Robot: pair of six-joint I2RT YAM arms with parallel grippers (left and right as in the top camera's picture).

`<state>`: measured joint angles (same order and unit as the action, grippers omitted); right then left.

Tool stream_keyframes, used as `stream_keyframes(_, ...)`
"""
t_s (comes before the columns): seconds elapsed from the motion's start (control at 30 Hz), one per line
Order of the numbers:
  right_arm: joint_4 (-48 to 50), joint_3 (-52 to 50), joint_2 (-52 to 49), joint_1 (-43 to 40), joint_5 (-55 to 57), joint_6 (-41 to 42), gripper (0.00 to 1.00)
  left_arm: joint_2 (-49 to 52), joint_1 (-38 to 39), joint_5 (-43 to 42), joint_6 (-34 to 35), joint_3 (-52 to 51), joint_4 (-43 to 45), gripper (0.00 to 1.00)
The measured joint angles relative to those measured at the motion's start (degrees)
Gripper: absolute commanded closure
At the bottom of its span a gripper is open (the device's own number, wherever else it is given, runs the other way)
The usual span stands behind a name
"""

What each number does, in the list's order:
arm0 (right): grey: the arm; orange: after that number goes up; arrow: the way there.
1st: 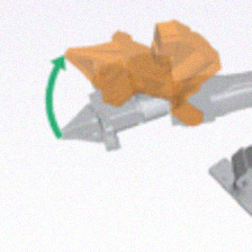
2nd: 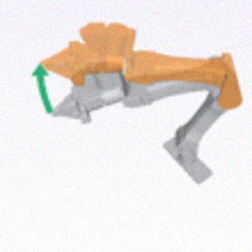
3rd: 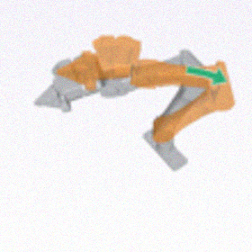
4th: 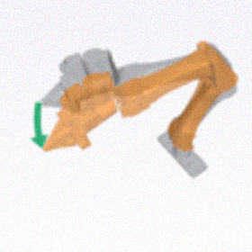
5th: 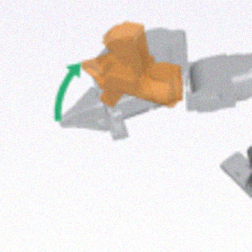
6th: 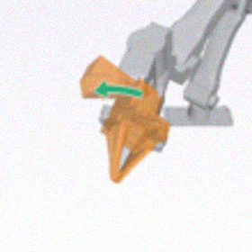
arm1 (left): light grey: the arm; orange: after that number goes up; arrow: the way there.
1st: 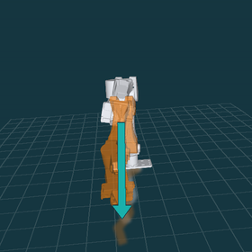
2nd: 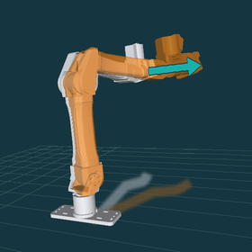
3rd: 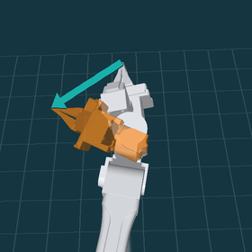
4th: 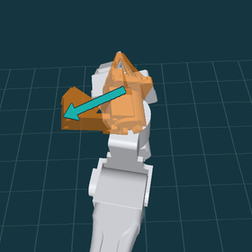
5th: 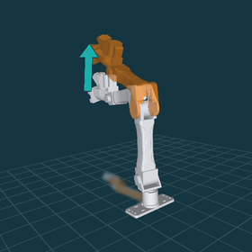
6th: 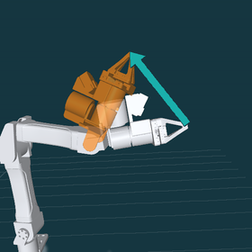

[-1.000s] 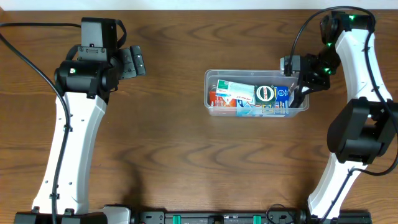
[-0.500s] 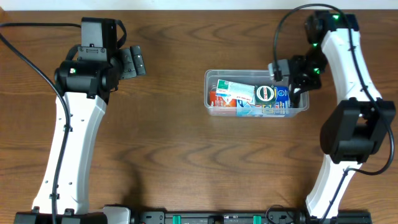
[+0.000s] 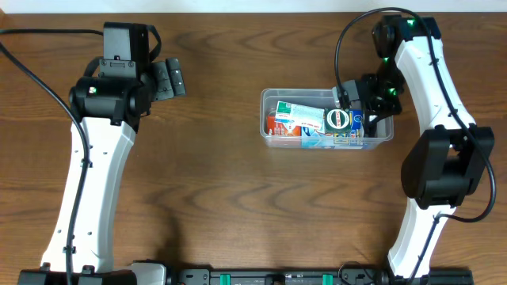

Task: Pack container
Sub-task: 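Lower the bottle upright into the container beside the blue box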

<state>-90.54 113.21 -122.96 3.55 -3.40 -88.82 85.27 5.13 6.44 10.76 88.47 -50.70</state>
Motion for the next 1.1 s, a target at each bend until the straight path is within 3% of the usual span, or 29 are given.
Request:
stream_keyframes(0.83, 0.24, -0.02, 0.09, -0.02, 9.97, 1.90, 0.99, 0.00, 0.00, 0.00, 0.00, 0.00, 0.02, 0.02)
stream_keyframes(1.1, 5.46, -5.14, 2.29, 0.20, 11.89, 2.29, 0.99, 0.00, 0.00, 0.00, 0.00, 0.00, 0.02, 0.02)
